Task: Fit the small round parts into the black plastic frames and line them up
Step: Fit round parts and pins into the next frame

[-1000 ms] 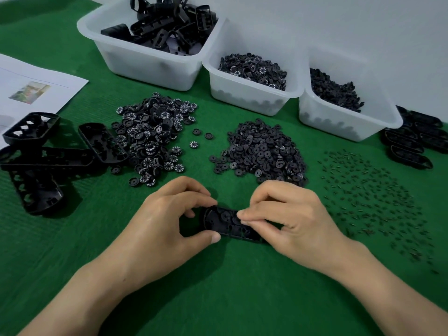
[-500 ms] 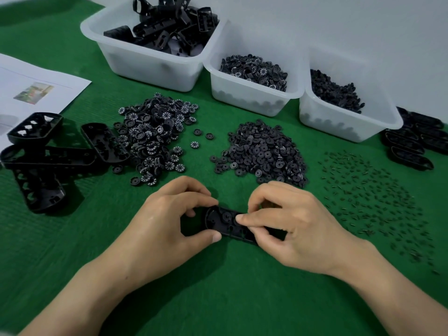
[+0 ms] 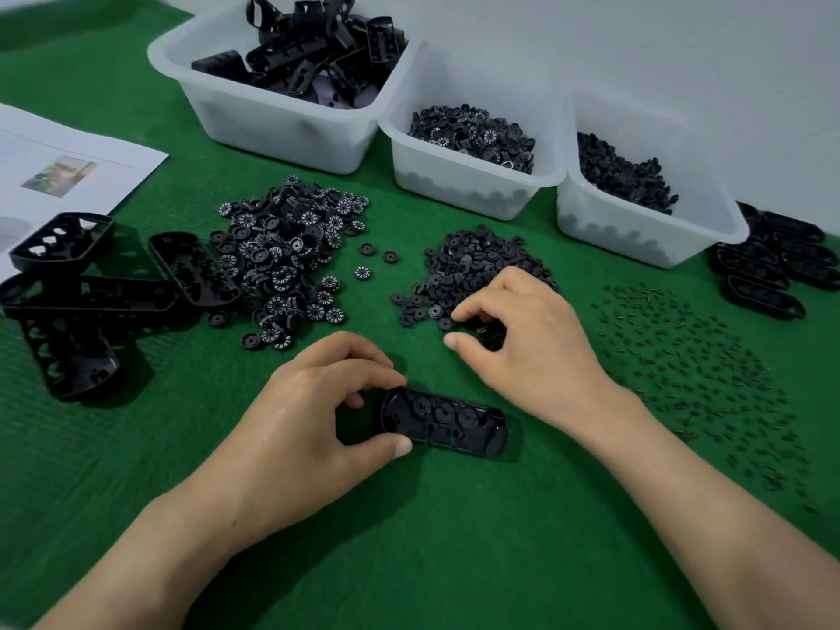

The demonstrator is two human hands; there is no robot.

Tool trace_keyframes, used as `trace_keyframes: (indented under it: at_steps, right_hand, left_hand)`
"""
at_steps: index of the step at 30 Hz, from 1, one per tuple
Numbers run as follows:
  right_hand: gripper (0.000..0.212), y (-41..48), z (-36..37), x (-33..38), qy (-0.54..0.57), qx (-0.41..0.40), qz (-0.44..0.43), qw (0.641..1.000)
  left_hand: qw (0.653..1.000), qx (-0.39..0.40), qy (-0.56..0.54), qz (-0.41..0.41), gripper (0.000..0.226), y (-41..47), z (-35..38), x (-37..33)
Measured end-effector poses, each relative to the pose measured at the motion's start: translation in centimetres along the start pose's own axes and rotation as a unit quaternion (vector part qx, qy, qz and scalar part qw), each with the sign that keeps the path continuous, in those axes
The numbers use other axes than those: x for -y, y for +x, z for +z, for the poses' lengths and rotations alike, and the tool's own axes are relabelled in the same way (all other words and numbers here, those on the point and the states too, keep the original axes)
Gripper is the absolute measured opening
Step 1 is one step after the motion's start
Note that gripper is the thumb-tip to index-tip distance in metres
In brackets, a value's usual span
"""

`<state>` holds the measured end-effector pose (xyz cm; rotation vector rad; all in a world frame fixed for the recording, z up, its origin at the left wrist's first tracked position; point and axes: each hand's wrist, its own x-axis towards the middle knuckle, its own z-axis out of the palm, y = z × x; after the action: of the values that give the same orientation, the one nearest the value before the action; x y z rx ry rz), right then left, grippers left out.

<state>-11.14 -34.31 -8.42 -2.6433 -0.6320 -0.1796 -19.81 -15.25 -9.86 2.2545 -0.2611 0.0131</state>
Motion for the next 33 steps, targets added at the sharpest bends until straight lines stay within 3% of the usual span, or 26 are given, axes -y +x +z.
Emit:
trace_keyframes:
  at_steps: [10,14,19,26,33]
  right_hand:
    - [0.005,0.7,-0.1,1.0,0.008,0.049,-0.042,0.998]
    - [0.007,-0.5,-0.5,0.6,0.052,0.089,-0.051,0.993]
    - [0.015,-0.7,-0.5,0.2,0.045,0.077,-0.033,0.995]
    - [0.006,-0.6,-0.6,0.6,0.069,0.073,-0.037,0.994]
    - [0.01,-4.2,-2.8,-0.4,0.124,0.107,-0.084,0.983]
  left_hand:
    - [1.0,0.0,-0.005,0.003,0.036,0.1,-0.1,-0.1]
    - [1.0,0.003,-0.007,0.001,0.037,0.0,-0.1,-0.1]
    - [1.0,0.005,-0.003,0.003,0.037,0.0,-0.1,-0.1]
    - [1.0,-0.003,-0.003,0.002,0.037,0.0,0.0,-0.1]
    - [1.0,-0.002,-0.002,0.003,0.036,0.0,0.0,0.0]
